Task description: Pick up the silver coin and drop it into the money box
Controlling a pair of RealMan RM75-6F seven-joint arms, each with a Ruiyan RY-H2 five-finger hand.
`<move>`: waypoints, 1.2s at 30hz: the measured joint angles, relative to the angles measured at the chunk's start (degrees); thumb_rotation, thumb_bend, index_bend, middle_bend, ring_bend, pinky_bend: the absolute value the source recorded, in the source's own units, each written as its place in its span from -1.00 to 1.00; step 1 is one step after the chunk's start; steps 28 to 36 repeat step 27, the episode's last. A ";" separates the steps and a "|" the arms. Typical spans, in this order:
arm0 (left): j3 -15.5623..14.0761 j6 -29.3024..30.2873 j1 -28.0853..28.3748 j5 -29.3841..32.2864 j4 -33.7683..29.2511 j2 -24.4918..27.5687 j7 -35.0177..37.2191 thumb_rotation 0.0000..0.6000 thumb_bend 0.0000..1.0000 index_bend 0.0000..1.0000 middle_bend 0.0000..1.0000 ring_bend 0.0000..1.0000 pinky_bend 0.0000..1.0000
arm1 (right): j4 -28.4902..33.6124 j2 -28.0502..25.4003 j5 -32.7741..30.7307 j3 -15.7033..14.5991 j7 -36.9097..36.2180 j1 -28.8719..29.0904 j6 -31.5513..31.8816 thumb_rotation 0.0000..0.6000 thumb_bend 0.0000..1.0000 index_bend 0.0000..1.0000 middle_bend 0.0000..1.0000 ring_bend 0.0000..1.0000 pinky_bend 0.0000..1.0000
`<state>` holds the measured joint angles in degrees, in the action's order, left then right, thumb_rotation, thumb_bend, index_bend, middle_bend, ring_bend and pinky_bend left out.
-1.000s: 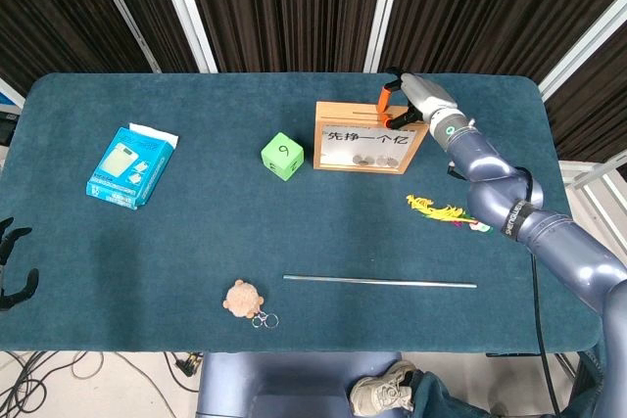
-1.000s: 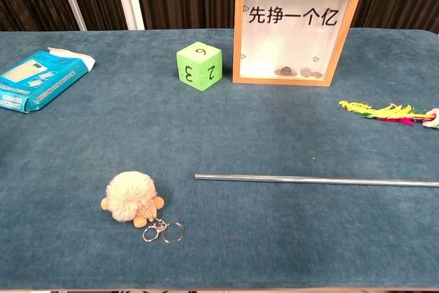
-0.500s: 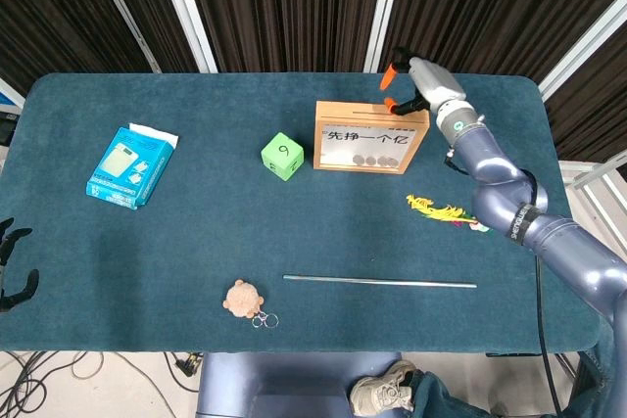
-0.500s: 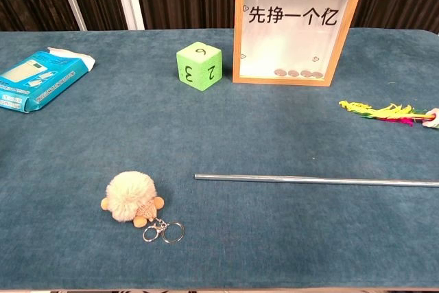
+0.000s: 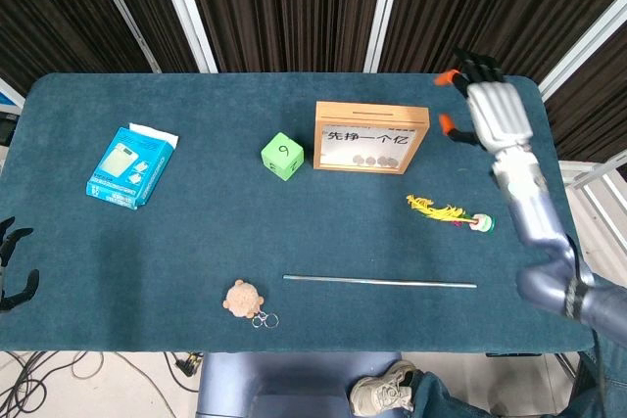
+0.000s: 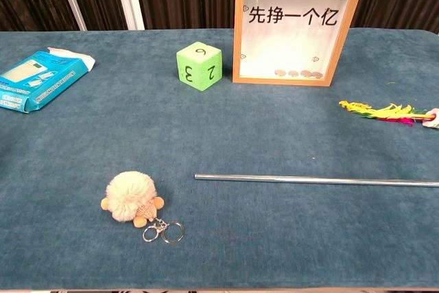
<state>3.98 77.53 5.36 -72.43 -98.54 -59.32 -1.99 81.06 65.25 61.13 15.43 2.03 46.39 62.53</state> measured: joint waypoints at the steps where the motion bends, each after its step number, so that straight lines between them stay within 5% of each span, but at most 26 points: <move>1: -0.06 0.12 -0.03 -0.22 0.11 -0.03 -0.04 1.00 -0.13 -0.61 -0.97 -1.00 -0.89 | 1.48 -0.11 0.86 -1.05 2.93 -1.68 2.92 1.00 -0.04 -0.45 -0.94 -1.00 -1.00; 6: -0.39 0.63 -0.19 -1.06 0.65 -0.21 -0.56 1.00 -0.13 -0.61 -0.97 -1.00 -0.89 | 10.43 -0.08 5.66 -8.20 14.85 -12.71 17.03 1.00 -0.04 -0.51 -0.94 -1.00 -1.00; 15: -0.56 0.56 -0.07 -1.08 0.41 -0.47 -1.99 1.00 -0.13 -0.61 -0.97 -1.00 -0.88 | 14.76 5.10 10.89 -18.70 25.45 -27.60 28.69 1.00 -0.04 -0.62 -0.94 -1.00 -1.00; 24: -0.49 1.33 -0.33 -0.89 0.29 -0.80 -3.07 1.00 -0.13 -0.61 -0.97 -1.00 -0.88 | 8.45 9.61 14.25 -19.17 21.01 -34.71 33.50 1.00 -0.04 -0.77 -0.95 -1.00 -1.00; 36: -0.52 1.91 -0.49 -1.25 0.50 -0.97 -3.30 1.00 -0.13 -0.61 -0.97 -1.00 -0.88 | 8.16 9.57 14.87 -18.47 20.16 -35.19 33.22 1.00 -0.04 -0.77 -0.95 -1.00 -1.00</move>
